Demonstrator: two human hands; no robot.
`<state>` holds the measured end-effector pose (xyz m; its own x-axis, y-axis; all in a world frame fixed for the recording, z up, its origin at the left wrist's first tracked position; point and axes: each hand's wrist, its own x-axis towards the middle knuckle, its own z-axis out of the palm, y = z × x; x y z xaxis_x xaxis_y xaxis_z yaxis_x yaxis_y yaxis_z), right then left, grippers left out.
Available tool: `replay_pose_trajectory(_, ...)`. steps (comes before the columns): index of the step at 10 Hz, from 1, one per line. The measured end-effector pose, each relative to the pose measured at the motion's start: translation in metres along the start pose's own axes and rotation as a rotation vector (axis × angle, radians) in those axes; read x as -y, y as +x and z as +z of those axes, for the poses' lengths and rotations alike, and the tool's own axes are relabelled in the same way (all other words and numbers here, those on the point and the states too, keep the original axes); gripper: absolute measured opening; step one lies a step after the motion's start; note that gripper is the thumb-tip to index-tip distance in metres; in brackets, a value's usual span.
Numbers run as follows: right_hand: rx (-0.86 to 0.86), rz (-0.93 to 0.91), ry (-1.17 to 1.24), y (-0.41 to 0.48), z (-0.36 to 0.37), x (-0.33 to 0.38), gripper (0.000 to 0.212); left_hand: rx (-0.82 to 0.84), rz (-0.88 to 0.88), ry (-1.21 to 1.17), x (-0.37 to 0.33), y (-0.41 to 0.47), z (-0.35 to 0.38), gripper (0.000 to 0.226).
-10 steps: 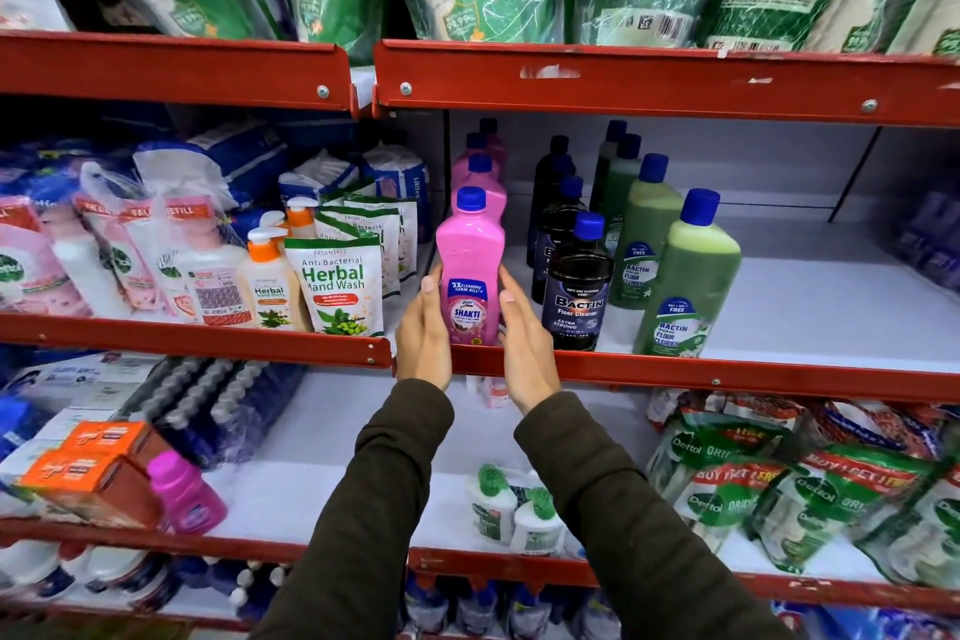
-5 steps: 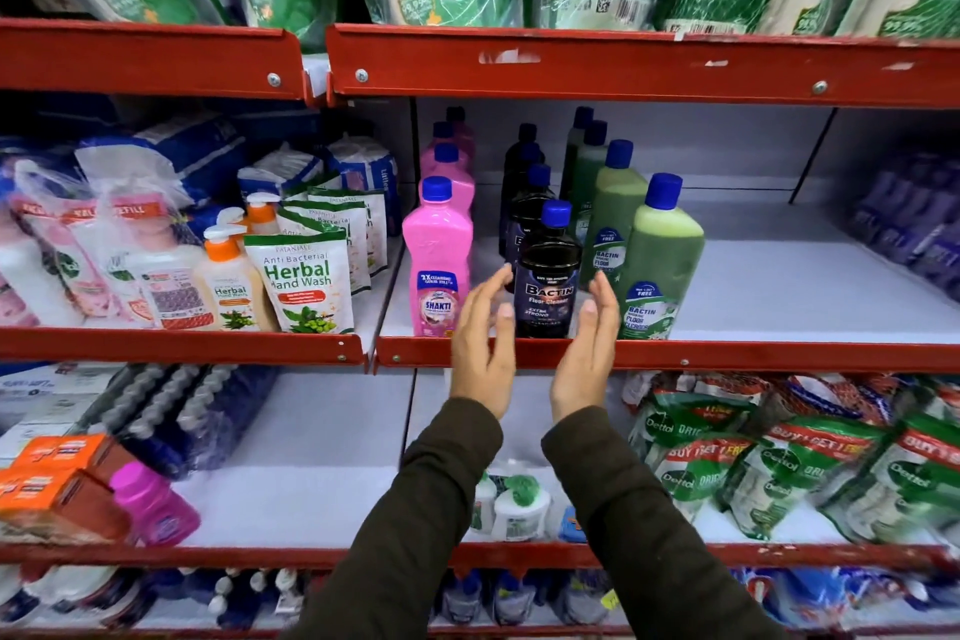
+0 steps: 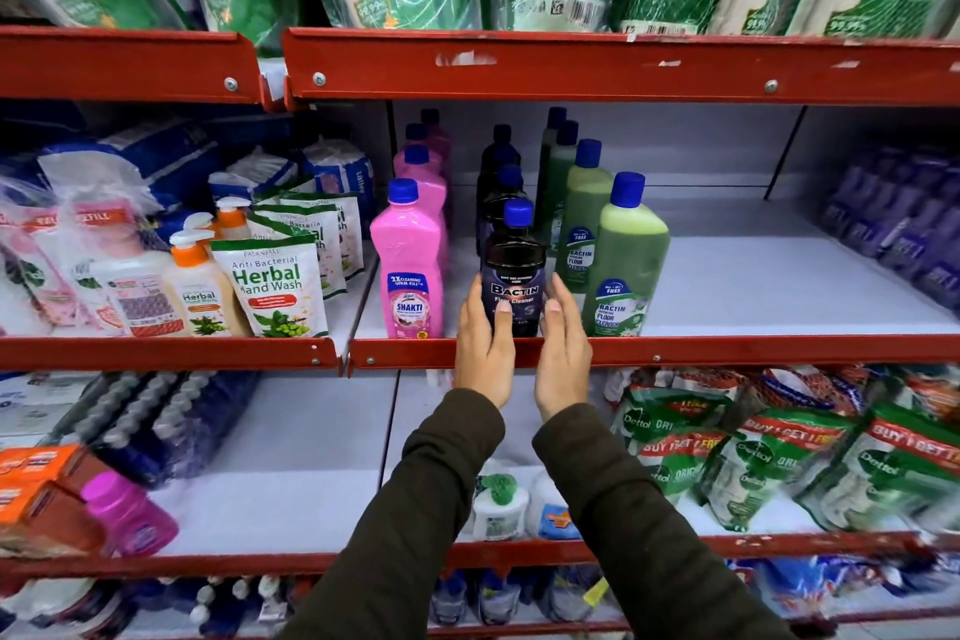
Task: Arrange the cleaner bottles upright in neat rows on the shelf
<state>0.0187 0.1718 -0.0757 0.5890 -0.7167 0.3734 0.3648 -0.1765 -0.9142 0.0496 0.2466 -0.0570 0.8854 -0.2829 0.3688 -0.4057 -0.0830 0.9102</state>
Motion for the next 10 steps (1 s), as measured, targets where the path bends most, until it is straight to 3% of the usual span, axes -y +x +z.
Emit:
replay_pose_trajectory(2,-0.256,-0.15,0.098,-0.003,-0.039,0.009,0.031,-0.408,0.032,0.061,-0.007,-0.016,0.029,0.042)
replay_pose_trajectory(3,-0.346,-0.136,0.034,0.019,-0.07,0.014,0.037,-0.313,0.207,-0.009,-0.02,-0.022,0.053,0.031)
replay_pose_trajectory(4,-0.273,-0.025,-0.154,0.043,-0.096,0.01,0.046,-0.054,0.157,-0.034,-0.031,-0.018,0.081,0.036)
replay_pose_trajectory(5,-0.064,0.052,-0.22,0.052,-0.115,0.009,0.043,0.104,-0.053,0.038,-0.042,-0.008,0.102,0.047)
replay_pose_trajectory(6,0.023,0.061,-0.262,0.05,-0.121,0.012,0.043,0.148,-0.154,0.036,-0.039,-0.003,0.105,0.049)
replay_pose_trajectory(9,0.105,0.004,-0.333,0.047,-0.132,0.019,0.044,0.207,-0.143,0.057,-0.044,-0.007,0.101,0.049)
replay_pose_trajectory(10,0.156,-0.028,-0.328,0.049,-0.139,0.016,0.049,0.119,-0.117,0.079,-0.046,-0.012,0.102,0.051)
